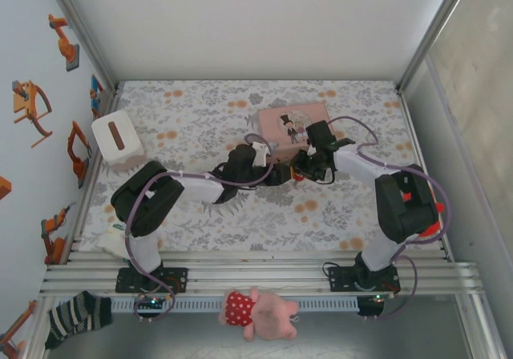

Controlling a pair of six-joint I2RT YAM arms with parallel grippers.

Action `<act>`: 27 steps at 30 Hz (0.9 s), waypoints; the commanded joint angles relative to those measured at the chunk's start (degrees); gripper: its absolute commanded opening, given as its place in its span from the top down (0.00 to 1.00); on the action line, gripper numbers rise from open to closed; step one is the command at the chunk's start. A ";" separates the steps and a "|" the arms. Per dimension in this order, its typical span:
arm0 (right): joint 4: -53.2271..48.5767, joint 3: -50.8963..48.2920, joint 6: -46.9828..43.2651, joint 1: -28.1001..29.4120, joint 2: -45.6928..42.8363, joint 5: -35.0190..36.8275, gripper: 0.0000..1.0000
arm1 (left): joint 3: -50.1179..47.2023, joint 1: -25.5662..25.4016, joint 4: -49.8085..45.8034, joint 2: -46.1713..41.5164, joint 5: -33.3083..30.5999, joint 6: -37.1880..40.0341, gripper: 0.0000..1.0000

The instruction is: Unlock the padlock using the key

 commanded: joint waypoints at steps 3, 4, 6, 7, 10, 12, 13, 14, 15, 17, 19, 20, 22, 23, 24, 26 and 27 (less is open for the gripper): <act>3.89 3.38 2.66 0.54 -0.23 -4.60 0.70 | -3.05 -2.27 4.65 1.43 -1.86 -4.59 0.56; 4.21 3.38 3.01 0.45 0.03 -4.77 0.70 | -4.71 -2.27 6.53 0.67 -2.74 -6.02 0.56; 5.08 3.21 3.62 0.18 0.26 -5.26 0.70 | -7.75 -2.27 8.40 -1.30 -4.69 -7.76 0.56; 5.36 3.14 3.97 0.04 0.30 -5.46 0.70 | -9.02 -2.35 8.42 -2.38 -5.60 -8.32 0.56; 6.01 3.03 5.03 -0.31 0.28 -6.35 0.70 | -12.25 -2.67 8.25 -6.22 -9.25 -10.10 0.54; 6.11 2.94 5.64 -0.43 -0.04 -6.60 0.70 | -13.41 -2.80 7.24 -8.69 -10.97 -10.18 0.52; 6.25 2.85 5.88 -0.44 -0.26 -6.78 0.70 | -13.54 -2.97 5.89 -10.01 -11.71 -9.71 0.51; 6.28 2.77 6.06 -0.39 -0.47 -7.01 0.70 | -13.37 -3.13 4.57 -10.83 -12.11 -9.19 0.50; 6.53 2.61 6.23 -0.44 -0.67 -7.15 0.70 | -12.95 -3.32 3.06 -11.74 -12.49 -8.60 0.50; 6.61 2.41 6.46 -0.44 -1.00 -7.32 0.70 | -11.96 -3.57 1.60 -12.30 -12.27 -8.19 0.48; 6.63 2.32 6.46 -0.44 -1.13 -7.67 0.70 | -10.99 -3.75 1.29 -11.78 -11.87 -8.74 0.48; 6.66 2.35 6.54 -0.44 -1.19 -7.76 0.69 | -10.55 -3.81 1.08 -11.26 -11.98 -9.37 0.48; 7.11 2.33 6.71 -0.59 -1.33 -7.85 0.69 | -9.65 -3.84 0.92 -9.83 -12.33 -11.33 0.48; 7.32 2.24 6.85 -0.61 -1.31 -8.06 0.69 | -9.37 -3.94 1.42 -9.09 -12.41 -12.07 0.48; 7.71 2.24 7.05 -0.69 -1.11 -8.48 0.69 | -8.86 -4.10 1.74 -8.27 -12.48 -12.82 0.47; 8.59 2.08 7.54 -0.70 -0.76 -9.40 0.69 | -7.89 -4.45 1.80 -6.87 -12.54 -13.48 0.47; 9.19 1.83 7.92 -0.70 -0.60 -9.88 0.69 | -7.32 -4.62 1.54 -6.32 -12.79 -13.61 0.47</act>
